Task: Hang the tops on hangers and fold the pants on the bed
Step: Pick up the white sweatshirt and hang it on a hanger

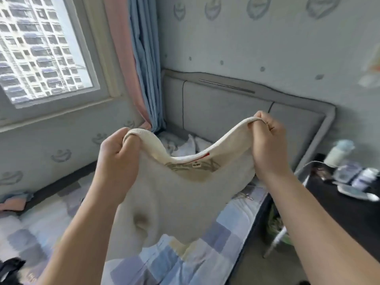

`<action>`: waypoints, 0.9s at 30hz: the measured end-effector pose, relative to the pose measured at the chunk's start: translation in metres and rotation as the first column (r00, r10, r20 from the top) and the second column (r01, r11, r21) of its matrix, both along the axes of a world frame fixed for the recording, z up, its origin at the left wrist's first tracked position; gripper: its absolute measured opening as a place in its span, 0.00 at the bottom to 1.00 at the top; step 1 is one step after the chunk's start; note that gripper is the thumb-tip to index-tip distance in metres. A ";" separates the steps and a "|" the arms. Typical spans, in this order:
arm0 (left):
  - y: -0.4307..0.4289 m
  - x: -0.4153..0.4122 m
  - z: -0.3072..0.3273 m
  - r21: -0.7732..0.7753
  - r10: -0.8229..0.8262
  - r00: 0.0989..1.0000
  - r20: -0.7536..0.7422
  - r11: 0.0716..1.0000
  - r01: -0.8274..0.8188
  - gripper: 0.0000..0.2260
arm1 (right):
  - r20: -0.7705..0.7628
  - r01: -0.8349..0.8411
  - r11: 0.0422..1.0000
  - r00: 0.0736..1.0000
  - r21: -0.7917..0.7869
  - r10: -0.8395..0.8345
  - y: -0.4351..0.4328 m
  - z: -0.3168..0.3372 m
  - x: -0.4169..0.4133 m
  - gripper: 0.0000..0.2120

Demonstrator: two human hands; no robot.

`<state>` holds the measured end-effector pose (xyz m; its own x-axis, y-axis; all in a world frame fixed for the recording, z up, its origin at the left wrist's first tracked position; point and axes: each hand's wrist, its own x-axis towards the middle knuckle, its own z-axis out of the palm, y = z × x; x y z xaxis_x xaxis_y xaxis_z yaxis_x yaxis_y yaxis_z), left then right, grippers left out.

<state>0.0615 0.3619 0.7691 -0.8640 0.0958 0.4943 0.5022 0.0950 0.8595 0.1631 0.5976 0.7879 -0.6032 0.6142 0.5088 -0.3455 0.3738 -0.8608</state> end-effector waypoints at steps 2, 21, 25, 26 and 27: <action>0.011 0.016 -0.004 -0.022 -0.117 0.993 0.024 0.993 0.118 0.15 | 0.021 0.100 0.995 0.995 -0.011 -0.100 -0.006 -0.008 0.037 0.14; 0.140 0.303 -0.104 -0.107 -0.838 0.312 0.447 0.296 0.949 0.09 | 0.351 0.838 0.530 0.538 -0.128 -0.766 -0.043 -0.113 0.428 0.13; 0.188 0.395 -0.116 -0.084 -0.855 0.115 0.506 0.083 0.993 0.18 | 0.398 0.930 0.332 0.366 -0.156 -0.841 -0.025 -0.131 0.528 0.10; 0.200 0.420 -0.119 -0.075 -0.850 0.072 0.522 0.039 0.996 0.19 | 0.408 0.943 0.298 0.332 -0.148 -0.850 -0.021 -0.135 0.554 0.10; 0.213 0.445 -0.122 -0.075 -0.840 0.050 0.540 0.011 0.997 0.19 | 0.418 0.953 0.269 0.304 -0.142 -0.856 -0.016 -0.138 0.579 0.10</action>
